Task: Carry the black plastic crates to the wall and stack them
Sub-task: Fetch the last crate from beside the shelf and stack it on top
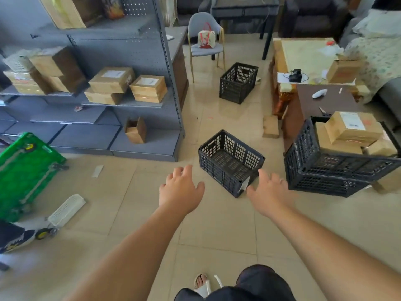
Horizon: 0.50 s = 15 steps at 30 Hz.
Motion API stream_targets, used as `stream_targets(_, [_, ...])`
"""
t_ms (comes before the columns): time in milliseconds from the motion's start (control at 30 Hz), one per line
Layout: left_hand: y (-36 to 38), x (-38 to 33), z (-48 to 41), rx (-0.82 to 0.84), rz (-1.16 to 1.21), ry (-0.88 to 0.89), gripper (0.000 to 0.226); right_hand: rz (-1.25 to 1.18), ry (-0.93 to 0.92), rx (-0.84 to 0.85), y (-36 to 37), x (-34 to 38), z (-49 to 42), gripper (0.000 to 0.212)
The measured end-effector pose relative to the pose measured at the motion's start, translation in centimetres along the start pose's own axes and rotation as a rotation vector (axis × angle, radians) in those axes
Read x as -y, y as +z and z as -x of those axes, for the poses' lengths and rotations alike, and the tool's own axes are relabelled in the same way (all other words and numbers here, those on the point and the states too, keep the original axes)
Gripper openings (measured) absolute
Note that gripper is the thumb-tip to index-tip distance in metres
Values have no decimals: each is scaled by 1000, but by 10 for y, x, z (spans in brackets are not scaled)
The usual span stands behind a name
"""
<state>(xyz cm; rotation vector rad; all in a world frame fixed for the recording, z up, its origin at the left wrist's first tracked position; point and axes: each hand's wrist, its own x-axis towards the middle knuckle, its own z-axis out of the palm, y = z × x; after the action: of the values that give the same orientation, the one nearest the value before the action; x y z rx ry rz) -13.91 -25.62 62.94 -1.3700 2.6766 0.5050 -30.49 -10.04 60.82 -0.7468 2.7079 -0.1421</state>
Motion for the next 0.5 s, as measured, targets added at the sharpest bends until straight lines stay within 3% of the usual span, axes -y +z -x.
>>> stream_targets(133, [-8, -11, -62, 53, -34, 55, 67, -39, 104, 22, -5, 7, -51, 55])
stream_targets(500, [-16, -87, -252, 104, -115, 118, 63, -113, 210, 146, -22, 6, -251, 72])
